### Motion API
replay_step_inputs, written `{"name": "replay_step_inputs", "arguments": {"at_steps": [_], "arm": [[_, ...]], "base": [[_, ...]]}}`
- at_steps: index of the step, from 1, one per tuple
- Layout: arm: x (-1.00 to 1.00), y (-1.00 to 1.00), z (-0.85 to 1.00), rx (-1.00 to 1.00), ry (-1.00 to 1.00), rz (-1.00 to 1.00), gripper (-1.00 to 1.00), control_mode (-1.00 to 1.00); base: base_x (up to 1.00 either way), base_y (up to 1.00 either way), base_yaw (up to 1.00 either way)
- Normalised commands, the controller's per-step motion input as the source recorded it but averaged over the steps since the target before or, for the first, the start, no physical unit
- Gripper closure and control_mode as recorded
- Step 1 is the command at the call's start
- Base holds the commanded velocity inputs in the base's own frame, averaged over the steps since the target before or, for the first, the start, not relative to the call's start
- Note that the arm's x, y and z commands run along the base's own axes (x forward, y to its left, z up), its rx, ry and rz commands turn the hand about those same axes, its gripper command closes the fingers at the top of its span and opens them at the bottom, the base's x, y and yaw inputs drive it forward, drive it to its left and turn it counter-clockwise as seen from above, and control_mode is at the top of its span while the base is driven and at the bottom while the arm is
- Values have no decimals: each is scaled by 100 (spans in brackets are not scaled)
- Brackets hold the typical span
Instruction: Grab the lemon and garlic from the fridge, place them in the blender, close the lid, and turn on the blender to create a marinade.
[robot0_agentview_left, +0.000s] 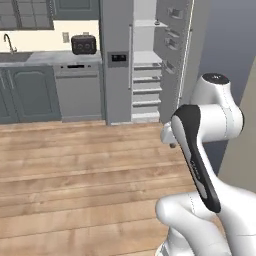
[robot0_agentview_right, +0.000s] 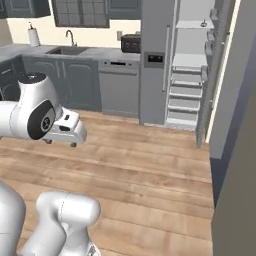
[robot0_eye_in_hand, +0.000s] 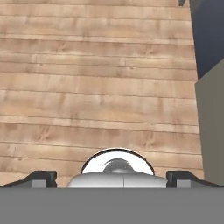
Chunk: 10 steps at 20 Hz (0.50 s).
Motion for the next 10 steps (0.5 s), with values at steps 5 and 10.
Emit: {"name": "replay_step_inputs", "arguments": {"at_steps": [5,10], "arm": [[0,0,0,0,0,0,-100,100],[0,0,0,0,0,0,-100,100]], "base": [[100,0,-39],[100,2,-37]]}}
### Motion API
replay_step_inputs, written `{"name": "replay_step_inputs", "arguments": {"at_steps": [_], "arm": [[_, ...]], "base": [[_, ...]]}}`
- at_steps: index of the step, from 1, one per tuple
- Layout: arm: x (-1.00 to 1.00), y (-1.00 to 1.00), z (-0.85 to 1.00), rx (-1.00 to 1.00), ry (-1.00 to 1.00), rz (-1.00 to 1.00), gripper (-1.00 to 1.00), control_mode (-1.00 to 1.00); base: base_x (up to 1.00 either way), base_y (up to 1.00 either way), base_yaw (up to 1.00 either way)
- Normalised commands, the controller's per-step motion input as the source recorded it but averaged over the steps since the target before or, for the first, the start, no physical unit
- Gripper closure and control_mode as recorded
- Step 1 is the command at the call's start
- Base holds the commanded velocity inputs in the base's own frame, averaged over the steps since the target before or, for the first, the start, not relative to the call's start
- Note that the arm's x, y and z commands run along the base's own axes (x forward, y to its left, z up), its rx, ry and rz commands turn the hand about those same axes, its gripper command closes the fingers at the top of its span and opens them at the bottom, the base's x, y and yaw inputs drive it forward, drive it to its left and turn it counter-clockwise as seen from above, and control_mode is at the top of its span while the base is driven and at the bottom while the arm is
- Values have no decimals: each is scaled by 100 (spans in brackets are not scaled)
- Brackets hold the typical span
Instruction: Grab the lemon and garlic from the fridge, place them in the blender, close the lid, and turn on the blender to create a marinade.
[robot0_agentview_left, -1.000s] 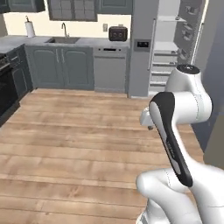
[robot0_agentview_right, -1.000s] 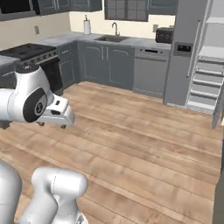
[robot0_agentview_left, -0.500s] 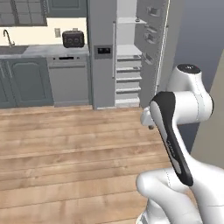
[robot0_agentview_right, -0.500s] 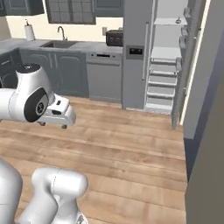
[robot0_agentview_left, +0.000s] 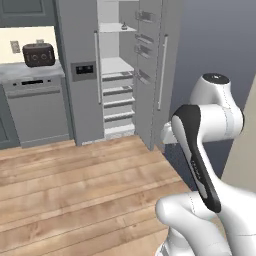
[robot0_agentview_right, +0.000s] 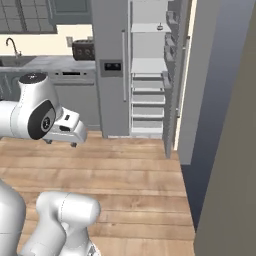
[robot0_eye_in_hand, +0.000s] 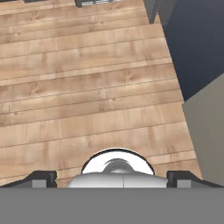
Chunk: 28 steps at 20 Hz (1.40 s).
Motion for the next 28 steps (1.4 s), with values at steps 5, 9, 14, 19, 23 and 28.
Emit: {"name": "replay_step_inputs", "arguments": {"at_steps": [5,9,14,19,23,28], "arm": [[0,0,0,0,0,0,-100,100],[0,0,0,0,0,0,-100,100],[0,0,0,0,0,0,-100,100],[0,0,0,0,0,0,-100,100],[0,0,0,0,0,0,-100,100],[0,0,0,0,0,0,-100,100]], "base": [[100,17,-26],[100,38,-21],[100,41,-18],[100,14,-7],[100,0,0],[100,-5,1]]}}
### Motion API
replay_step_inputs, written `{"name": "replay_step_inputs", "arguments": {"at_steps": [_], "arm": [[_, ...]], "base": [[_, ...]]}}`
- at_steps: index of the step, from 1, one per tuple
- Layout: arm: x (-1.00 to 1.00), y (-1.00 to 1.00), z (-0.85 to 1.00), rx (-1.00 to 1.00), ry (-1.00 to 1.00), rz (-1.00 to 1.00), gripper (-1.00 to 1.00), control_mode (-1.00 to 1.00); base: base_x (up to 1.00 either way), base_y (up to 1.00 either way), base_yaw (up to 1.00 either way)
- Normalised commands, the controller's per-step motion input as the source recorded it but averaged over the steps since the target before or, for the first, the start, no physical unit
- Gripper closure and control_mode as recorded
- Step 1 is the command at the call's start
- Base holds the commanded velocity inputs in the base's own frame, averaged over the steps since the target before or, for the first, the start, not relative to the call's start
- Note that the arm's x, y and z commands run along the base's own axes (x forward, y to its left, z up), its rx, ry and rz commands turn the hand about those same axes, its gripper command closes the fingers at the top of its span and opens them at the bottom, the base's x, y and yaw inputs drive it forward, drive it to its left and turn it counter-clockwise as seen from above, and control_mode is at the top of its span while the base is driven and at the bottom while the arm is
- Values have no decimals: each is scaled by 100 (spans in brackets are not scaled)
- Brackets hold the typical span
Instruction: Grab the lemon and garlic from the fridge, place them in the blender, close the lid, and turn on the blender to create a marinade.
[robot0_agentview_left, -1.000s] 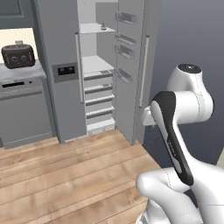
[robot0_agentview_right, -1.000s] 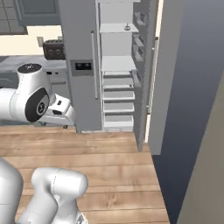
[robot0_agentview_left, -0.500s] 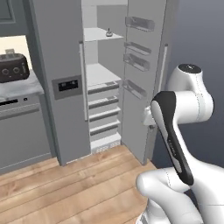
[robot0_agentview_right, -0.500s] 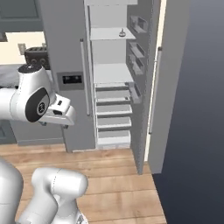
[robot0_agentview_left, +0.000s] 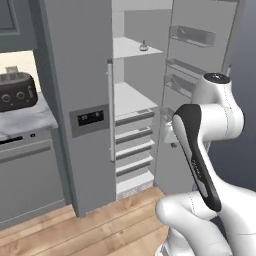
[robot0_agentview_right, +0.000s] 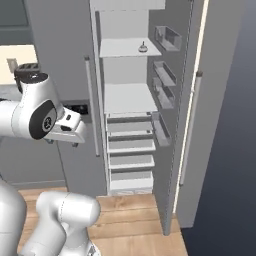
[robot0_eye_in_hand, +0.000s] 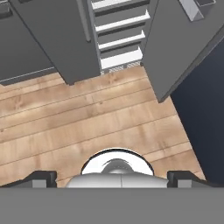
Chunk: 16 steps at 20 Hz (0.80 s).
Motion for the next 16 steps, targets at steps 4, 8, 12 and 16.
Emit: {"name": "replay_step_inputs", "arguments": {"at_steps": [4,8,12,16], "arm": [[0,0,0,0,0,0,-100,100],[0,0,0,0,0,0,-100,100],[0,0,0,0,0,0,-100,100],[0,0,0,0,0,0,-100,100]], "base": [[100,-18,0],[100,-31,0],[100,-40,2],[91,-17,1]]}}
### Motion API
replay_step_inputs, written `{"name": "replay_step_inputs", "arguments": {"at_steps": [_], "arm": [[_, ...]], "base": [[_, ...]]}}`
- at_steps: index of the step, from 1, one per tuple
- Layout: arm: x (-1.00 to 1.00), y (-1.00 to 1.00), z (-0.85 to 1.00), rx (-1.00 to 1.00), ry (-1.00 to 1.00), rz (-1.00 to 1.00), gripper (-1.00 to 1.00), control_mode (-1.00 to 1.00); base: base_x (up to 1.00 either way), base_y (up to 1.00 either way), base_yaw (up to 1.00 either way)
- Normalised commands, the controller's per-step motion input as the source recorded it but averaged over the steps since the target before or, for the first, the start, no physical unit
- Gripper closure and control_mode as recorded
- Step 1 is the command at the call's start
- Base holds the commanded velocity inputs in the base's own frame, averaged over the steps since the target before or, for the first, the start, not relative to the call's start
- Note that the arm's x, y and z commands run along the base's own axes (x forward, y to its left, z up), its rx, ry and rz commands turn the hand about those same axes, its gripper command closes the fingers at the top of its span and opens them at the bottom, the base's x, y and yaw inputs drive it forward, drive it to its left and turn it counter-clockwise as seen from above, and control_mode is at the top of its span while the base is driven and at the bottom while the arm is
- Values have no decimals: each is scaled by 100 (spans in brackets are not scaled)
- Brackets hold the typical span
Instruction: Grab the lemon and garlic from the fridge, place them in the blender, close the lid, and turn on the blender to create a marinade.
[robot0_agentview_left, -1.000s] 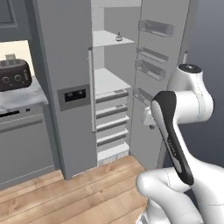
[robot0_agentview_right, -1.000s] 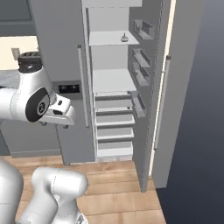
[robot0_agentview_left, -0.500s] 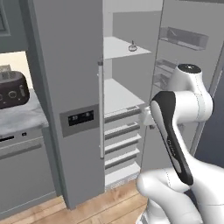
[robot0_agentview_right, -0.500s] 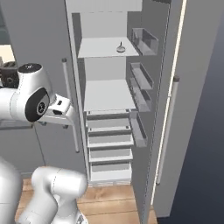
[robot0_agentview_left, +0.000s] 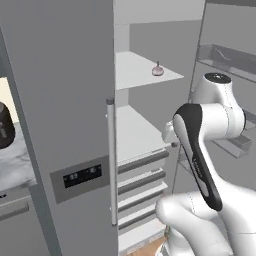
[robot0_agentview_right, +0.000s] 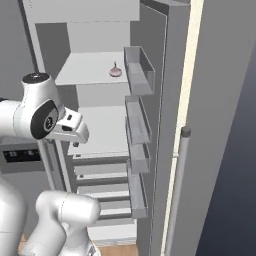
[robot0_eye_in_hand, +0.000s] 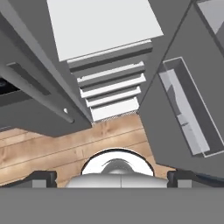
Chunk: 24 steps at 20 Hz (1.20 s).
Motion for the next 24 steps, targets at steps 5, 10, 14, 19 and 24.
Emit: {"name": "replay_step_inputs", "arguments": {"at_steps": [5,10,14,19,24], "arm": [[0,0,0,0,0,0,-100,100],[0,0,0,0,0,0,-100,100],[0,0,0,0,0,0,-100,100],[2,-21,10,2,-3,0,-100,-100],[65,-21,73,0,-23,-1,-100,-100]], "base": [[48,-4,5],[56,-3,3],[61,-7,3],[6,-16,1],[0,0,0]]}}
